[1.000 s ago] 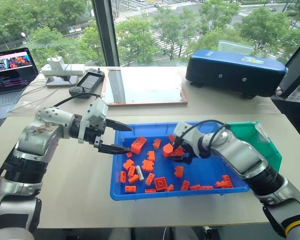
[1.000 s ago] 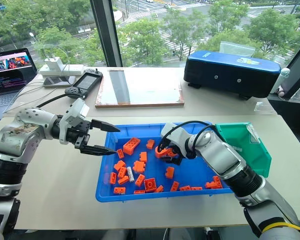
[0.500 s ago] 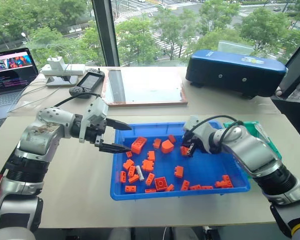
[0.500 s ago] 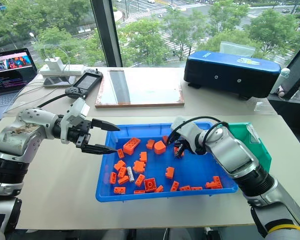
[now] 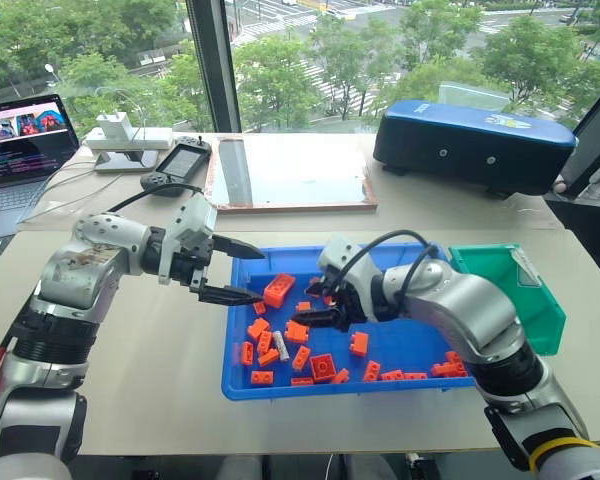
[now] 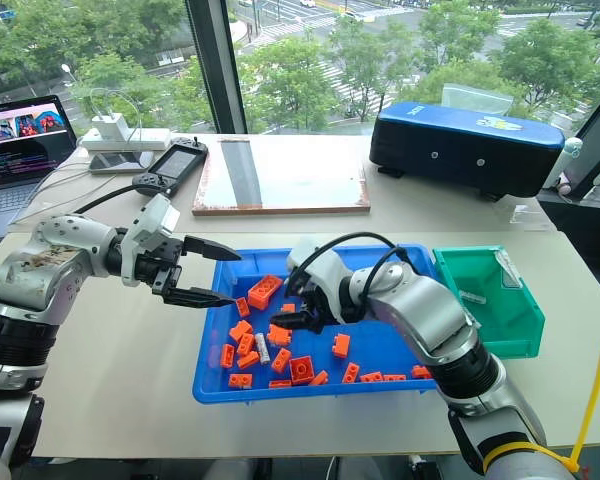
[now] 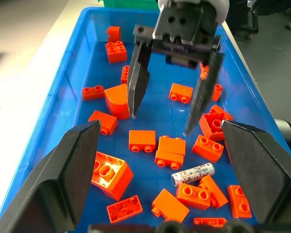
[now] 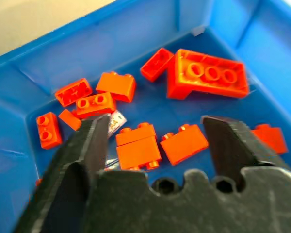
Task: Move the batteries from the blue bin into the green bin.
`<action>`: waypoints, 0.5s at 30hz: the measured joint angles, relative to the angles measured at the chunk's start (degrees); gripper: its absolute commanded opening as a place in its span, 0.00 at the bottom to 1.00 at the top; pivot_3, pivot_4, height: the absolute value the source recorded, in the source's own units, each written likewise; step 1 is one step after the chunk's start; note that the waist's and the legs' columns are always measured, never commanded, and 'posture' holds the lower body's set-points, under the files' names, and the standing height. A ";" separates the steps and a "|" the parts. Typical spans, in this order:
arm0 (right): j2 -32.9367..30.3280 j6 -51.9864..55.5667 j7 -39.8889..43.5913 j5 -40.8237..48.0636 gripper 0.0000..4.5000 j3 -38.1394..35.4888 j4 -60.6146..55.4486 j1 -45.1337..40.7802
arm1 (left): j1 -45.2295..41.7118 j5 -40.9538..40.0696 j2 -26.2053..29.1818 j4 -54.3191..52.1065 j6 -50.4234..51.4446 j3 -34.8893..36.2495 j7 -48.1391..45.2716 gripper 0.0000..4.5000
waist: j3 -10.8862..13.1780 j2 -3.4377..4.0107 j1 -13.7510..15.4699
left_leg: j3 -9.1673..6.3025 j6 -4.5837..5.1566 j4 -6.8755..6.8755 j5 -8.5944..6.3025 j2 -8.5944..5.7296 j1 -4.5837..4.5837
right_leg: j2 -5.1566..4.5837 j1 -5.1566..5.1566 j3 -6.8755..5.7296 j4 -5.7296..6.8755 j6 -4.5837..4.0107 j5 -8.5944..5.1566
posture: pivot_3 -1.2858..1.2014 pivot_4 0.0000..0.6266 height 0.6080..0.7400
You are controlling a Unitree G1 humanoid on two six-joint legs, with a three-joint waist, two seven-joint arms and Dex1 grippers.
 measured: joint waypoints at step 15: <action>-1.65 -11.96 5.87 -6.46 1.00 11.53 6.56 -1.91 | 0.29 0.73 1.08 -0.04 -0.05 0.01 0.81 0.95 | 0.00 0.00 -0.09 | -0.04 0.00 0.00 0.00 0.00 0.02 | 0.01 -0.01 -0.04 0.00 0.00 0.00 | 0.52 0.24 1.00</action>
